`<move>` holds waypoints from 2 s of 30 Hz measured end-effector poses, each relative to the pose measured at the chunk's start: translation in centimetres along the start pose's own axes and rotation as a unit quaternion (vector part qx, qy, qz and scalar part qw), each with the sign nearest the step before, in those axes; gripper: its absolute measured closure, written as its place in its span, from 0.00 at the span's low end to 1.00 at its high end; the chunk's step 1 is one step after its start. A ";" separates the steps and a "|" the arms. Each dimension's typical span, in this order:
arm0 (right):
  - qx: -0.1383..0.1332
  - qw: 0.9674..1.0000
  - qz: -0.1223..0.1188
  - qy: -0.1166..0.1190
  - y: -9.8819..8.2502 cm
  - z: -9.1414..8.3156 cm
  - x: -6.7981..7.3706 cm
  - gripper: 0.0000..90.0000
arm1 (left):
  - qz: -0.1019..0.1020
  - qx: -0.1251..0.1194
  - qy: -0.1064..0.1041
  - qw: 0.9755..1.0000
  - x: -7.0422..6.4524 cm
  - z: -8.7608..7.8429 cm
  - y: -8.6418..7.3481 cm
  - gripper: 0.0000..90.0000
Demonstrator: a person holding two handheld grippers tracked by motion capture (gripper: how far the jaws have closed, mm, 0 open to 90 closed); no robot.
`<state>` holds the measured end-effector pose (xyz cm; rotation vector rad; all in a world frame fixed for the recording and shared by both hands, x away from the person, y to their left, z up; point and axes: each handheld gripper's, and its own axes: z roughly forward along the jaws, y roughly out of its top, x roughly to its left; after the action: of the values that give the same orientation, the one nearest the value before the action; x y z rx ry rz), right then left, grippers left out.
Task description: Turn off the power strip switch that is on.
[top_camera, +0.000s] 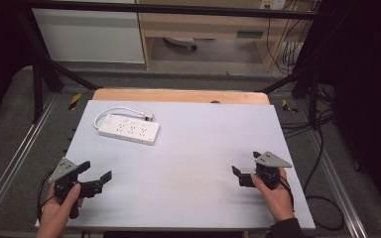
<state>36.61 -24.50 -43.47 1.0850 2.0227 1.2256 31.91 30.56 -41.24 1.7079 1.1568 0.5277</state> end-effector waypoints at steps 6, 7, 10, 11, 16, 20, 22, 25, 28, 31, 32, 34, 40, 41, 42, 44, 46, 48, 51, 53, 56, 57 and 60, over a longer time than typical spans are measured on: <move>-0.004 1.000 0.013 0.004 -0.1 -0.1 0.0 0.05 | -0.007 0.008 0.000 1.000 0.3 0.5 0.1 0.08; -0.002 1.000 0.012 0.004 -0.1 0.0 0.1 0.05 | -0.011 0.009 0.000 1.000 0.4 0.6 0.1 0.09; -0.003 1.000 0.012 0.009 0.0 0.1 0.1 0.05 | -0.011 0.015 0.004 1.000 0.8 1.0 0.4 0.09; -0.003 1.000 0.013 0.012 0.0 0.1 0.2 0.04 | -0.011 0.021 0.008 1.000 0.9 1.2 0.5 0.09; -0.003 1.000 0.012 0.016 0.0 0.1 0.3 0.04 | -0.019 0.035 0.017 0.999 1.8 2.0 1.2 0.09; 0.000 1.000 0.015 0.017 0.0 0.1 0.2 0.04 | -0.013 0.041 0.018 0.999 2.2 2.6 2.2 0.09; 0.003 1.000 0.014 0.015 -0.1 0.1 0.2 0.04 | -0.010 0.042 0.022 0.999 2.4 2.9 2.7 0.09; 0.004 1.000 0.014 0.013 -0.1 0.2 0.2 0.04 | -0.013 0.043 0.017 0.999 2.5 3.3 3.5 0.09; 0.004 1.000 0.014 0.013 0.0 0.2 0.3 0.04 | -0.008 0.041 0.019 0.999 2.6 3.7 4.6 0.09; 0.003 1.000 0.013 0.014 -0.1 0.1 0.3 0.04 | -0.012 0.036 0.016 0.999 2.9 4.1 5.7 0.10; 0.003 1.000 0.015 0.016 -0.1 0.1 0.2 0.04 | -0.009 0.036 0.018 0.999 2.9 4.3 6.0 0.09; 0.004 1.000 0.016 0.017 -0.1 0.1 0.2 0.04 | -0.005 0.034 0.021 0.999 3.1 4.8 6.5 0.09; 0.006 1.000 0.015 0.017 -0.1 0.1 0.2 0.05 | -0.001 0.035 0.025 0.999 3.6 5.9 7.4 0.09; 0.008 1.000 0.013 0.016 -0.1 0.2 0.2 0.04 | -0.001 0.035 0.025 0.999 3.6 5.9 7.4 0.09; 0.011 1.000 0.013 0.016 -0.1 0.2 0.2 0.04 | -0.001 0.034 0.026 0.999 3.7 6.1 7.6 0.09; 0.012 1.000 0.013 0.016 -0.1 0.3 0.2 0.05 | 0.002 0.034 0.033 0.999 4.0 6.8 8.1 0.09; 0.012 1.000 0.011 0.016 -0.1 0.3 0.2 0.04 | 0.001 0.037 0.033 0.999 4.1 7.0 8.2 0.10; 0.012 1.000 0.010 0.015 -0.1 0.2 0.2 0.04 | 0.002 0.040 0.033 0.999 4.2 7.5 8.5 0.10; 0.015 1.000 0.009 0.012 -0.2 0.3 0.2 0.04 | 0.014 0.049 0.041 0.998 4.3 8.1 8.9 0.10; 0.014 1.000 0.011 0.011 -0.2 0.2 0.1 0.04 | 0.015 0.051 0.046 0.998 4.3 8.3 9.3 0.10; 0.014 1.000 0.011 0.012 -0.2 0.2 0.1 0.04 | 0.012 0.049 0.049 0.998 4.7 8.8 9.8 0.10; 0.014 1.000 0.010 0.012 -0.2 0.2 0.1 0.04 | 0.011 0.049 0.049 0.998 4.8 8.9 9.9 0.10; 0.012 1.000 0.010 0.012 -0.2 0.2 0.1 0.04 | 0.012 0.051 0.050 0.997 5.0 9.1 10.2 0.10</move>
<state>36.64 -24.35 -43.73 1.1097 2.0537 1.2320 45.80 29.80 -36.99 1.8015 1.2540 0.5842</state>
